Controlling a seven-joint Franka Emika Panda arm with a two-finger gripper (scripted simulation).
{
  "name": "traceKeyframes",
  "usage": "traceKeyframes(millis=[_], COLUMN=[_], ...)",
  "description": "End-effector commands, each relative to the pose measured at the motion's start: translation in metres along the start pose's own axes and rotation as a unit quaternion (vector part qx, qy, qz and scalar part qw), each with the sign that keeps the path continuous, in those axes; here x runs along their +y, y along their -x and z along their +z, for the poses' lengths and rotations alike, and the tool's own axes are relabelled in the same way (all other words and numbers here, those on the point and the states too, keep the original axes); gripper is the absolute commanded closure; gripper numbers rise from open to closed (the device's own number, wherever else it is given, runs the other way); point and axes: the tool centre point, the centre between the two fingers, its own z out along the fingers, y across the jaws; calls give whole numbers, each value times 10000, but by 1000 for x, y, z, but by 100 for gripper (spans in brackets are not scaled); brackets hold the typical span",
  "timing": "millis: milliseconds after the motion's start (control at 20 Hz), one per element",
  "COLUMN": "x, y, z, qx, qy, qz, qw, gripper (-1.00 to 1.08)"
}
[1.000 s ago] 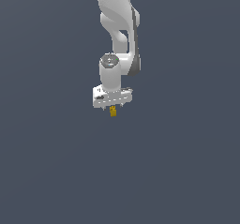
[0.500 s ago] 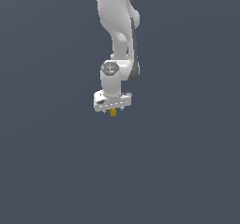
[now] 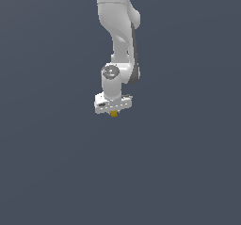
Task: Pick up the object and move it to a goal position.
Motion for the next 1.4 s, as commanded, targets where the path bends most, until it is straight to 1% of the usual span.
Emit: traceKeyframes(millis=[0,400,700,1000,1350], x=[0,-1,-6,-18,-39], y=[0,-1,-10,-31,-67], z=[0,-1,-14,-44,-95], qx=[2,2,2,2,2], qy=[0,0,0,0,0], qz=[-3,-3,-3,-3,-3], qw=[10000,10000,10000,10000,10000], gripper=[108,108,108,108,108])
